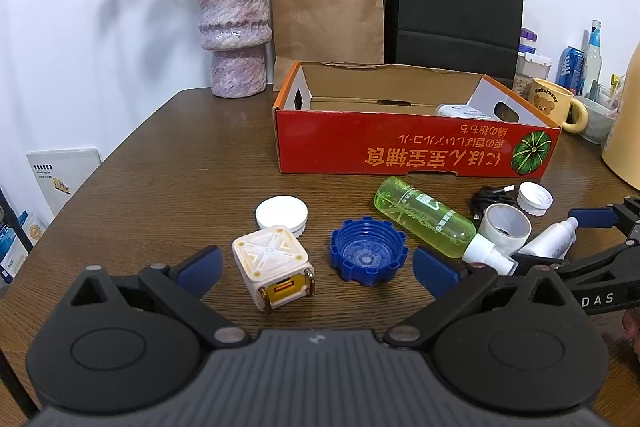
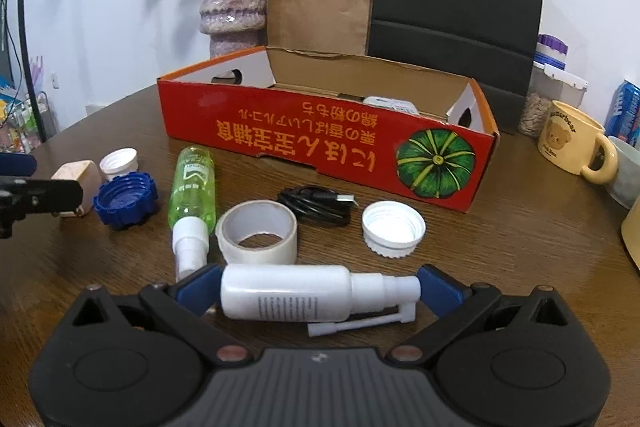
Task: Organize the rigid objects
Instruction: 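Lower the right tool onto the white spray bottle and close it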
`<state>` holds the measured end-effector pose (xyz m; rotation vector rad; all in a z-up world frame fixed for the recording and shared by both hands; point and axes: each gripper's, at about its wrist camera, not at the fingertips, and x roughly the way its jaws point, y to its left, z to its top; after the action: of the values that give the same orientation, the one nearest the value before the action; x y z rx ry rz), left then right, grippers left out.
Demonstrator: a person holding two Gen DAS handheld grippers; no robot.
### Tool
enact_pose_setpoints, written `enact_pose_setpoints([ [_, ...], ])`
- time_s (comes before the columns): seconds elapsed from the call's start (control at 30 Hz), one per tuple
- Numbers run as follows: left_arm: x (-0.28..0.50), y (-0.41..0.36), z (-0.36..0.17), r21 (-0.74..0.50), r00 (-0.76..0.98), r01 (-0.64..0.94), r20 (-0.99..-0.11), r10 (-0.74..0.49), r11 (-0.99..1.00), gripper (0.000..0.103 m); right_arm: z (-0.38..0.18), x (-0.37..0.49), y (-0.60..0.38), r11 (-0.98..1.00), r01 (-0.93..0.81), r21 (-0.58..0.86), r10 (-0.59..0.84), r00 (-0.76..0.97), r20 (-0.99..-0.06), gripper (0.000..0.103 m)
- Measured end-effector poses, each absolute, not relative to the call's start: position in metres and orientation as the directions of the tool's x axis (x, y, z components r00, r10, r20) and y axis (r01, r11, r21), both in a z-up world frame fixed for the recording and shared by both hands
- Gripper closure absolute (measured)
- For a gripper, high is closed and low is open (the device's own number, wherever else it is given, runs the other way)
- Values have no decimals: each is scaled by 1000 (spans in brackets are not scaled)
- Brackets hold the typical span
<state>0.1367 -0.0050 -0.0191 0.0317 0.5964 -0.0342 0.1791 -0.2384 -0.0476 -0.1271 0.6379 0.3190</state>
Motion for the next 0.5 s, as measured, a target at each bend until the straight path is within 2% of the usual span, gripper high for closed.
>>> enact_pose_setpoints([
  [0.03,137,-5,-19,21,827,41,-562,-23,999,0,-48,179,-238,943,-332,-22,253,758,-602,5],
  [0.5,138,-4,-21,19,825,38,-565,-20,999,0,-40,166,-241,953,-300,-49,230,817,-529,5],
])
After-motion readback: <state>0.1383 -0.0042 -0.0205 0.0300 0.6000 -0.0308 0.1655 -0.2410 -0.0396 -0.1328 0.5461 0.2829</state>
